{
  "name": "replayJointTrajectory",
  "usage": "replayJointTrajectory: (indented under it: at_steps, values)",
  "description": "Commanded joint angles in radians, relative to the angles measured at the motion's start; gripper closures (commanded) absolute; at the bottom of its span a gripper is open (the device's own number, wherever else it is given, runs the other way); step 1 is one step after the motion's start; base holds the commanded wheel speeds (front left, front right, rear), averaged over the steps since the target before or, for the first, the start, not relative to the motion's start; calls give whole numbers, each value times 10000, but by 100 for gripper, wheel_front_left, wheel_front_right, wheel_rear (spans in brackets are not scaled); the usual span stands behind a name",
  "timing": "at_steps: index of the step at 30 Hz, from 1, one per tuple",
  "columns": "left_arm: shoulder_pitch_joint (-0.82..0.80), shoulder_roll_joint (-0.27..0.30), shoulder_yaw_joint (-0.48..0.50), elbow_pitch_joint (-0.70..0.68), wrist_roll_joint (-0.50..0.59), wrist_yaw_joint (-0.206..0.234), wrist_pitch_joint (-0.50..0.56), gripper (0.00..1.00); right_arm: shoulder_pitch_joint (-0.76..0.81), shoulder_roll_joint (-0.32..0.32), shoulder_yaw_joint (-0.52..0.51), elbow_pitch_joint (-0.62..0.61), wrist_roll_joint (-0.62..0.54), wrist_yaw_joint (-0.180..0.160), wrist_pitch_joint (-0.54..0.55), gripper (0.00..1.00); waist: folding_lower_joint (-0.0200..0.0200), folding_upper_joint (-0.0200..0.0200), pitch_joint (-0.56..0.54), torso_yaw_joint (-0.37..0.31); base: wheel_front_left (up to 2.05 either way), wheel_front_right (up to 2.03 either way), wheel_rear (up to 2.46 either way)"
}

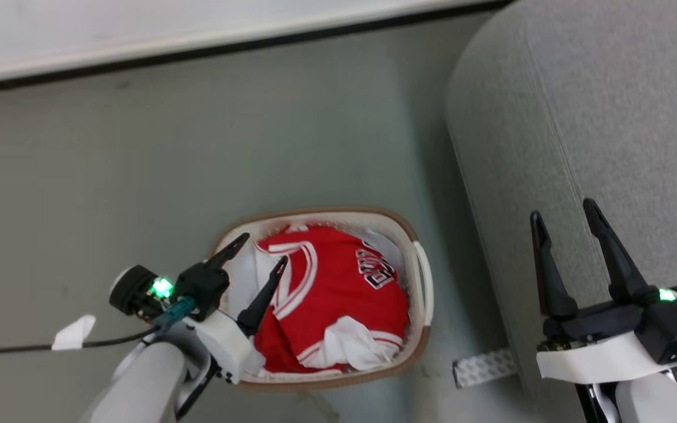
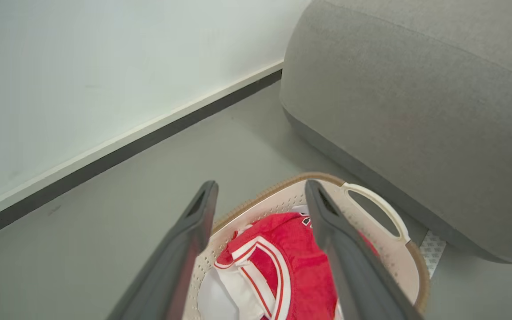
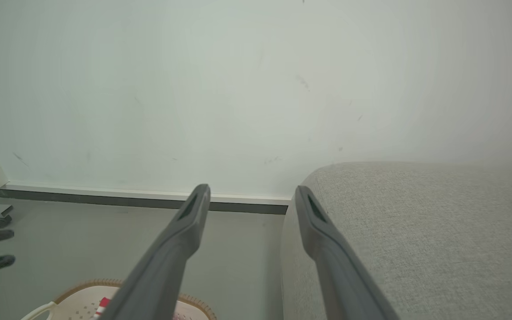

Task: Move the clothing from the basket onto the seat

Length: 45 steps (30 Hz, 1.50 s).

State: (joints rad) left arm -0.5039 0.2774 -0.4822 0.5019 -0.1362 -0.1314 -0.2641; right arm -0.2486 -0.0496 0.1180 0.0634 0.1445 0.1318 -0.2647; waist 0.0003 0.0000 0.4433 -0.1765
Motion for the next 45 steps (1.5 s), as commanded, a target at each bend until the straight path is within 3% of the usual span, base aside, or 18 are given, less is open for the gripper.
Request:
replayJointTrajectory:
  at_steps: [1,10,22,30,31,32,38,45]
  values:
    - [-350,244,-262,290,-35,20,15,0,-247,-16,74,-140,192,-21,5,0,-3,0,1173,-916,0,0,0]
    - [-1941,681,-2016,1885,-204,20,1163,0,-893,-10,464,-848,776,-21,3,0,-3,0,2850,-1614,0,0,0]
    - [-3455,735,-3077,2963,-266,19,2605,0,-1564,-12,1336,-1451,630,-21,3,0,-3,0,4522,-1812,0,0,0]
    - [-3999,789,-3845,3814,194,19,2750,0,-1416,-12,1640,-1725,828,-21,5,0,-3,0,4939,-2081,0,0,0]
    - [-4013,721,-3857,3880,121,19,2620,65,-1351,-12,1656,-1733,815,-21,5,0,-3,0,4921,-2091,0,0,0]
    - [-4038,661,-3867,3942,65,19,2496,100,-1295,-12,1636,-1731,806,-21,5,0,-3,0,4897,-2081,0,0,0]
    - [-3771,82,-3608,4244,-677,19,1333,100,-890,-12,1274,-1331,647,-21,5,0,-3,0,4041,-1536,0,0,0]
    - [-2513,-588,-3365,3947,-2089,19,165,100,105,-29,669,-549,371,-21,3,0,-3,0,1676,-463,0,0,0]
